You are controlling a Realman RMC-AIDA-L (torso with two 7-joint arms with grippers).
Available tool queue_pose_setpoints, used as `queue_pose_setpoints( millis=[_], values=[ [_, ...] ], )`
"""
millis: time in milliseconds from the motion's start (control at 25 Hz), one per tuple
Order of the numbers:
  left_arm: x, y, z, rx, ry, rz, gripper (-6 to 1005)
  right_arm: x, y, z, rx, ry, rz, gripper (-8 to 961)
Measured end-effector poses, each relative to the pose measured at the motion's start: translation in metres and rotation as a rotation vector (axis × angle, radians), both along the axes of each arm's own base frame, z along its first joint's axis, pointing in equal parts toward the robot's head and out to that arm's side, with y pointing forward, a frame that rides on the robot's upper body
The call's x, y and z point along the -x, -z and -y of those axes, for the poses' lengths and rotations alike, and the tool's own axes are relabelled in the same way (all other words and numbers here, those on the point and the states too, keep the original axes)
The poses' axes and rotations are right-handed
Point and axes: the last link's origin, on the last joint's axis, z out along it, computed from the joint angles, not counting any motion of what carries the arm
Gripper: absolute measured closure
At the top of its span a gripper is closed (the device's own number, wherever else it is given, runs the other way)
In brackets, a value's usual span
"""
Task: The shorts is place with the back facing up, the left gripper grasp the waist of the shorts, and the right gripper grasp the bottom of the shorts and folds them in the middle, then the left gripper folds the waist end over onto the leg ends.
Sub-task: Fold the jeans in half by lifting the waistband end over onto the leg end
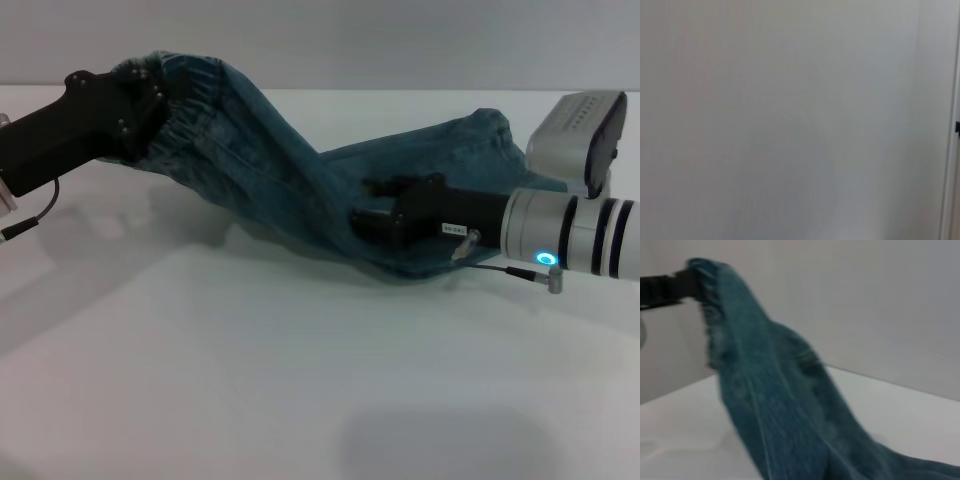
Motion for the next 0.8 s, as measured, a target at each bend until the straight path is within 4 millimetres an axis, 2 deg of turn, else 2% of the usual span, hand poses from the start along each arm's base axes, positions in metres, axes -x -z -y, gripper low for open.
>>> queue_pose_setpoints(
  millis=[400,800],
  values=[
    [-0.005,0.001,-0.003,0.003,0.013,0.002,961,0.034,0.013,0.008,0.165,-0.067,-0.052,356],
    [-0.007,0.002,-0.001,0.009,0.024,0.009,961,0.058,0.017,0.011,0.267,-0.109,-0.066,355]
  ],
)
